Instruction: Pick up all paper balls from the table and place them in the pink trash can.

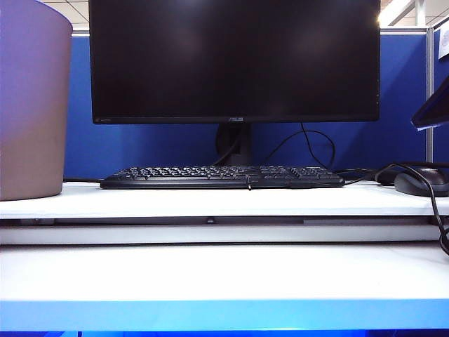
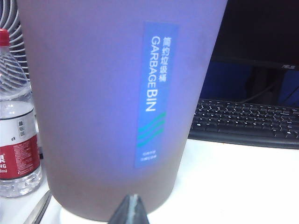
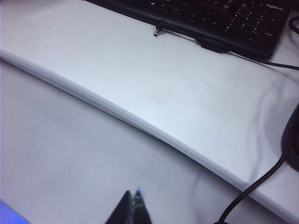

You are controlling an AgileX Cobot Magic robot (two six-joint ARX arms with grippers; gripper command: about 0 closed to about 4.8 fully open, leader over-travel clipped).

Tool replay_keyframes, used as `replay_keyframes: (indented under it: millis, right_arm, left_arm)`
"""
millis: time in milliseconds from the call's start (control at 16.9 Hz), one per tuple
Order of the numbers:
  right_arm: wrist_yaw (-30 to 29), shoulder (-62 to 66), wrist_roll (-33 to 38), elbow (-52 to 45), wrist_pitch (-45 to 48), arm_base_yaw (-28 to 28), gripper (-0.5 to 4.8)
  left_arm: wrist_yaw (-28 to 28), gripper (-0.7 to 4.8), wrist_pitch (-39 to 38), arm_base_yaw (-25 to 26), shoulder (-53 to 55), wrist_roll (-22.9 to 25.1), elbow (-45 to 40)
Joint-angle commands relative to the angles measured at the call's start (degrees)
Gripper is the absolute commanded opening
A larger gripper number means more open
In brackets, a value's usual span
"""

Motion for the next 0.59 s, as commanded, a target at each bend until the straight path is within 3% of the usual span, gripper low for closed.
replay_keyframes:
  millis: [59, 593]
  right_arm:
    - [0.1, -0.1, -0.1, 0.3, 0.6, 0.0, -0.06]
    - [0.0, -0.1, -0.1, 0.3, 0.6, 0.0, -0.06]
  left_arm:
    - [-0.2, -0.05, 0.5, 0.1, -0.1, 0.0, 0.0]
    - [-0.1, -0.04, 1.2, 0.0, -0.1, -0.2, 0.0]
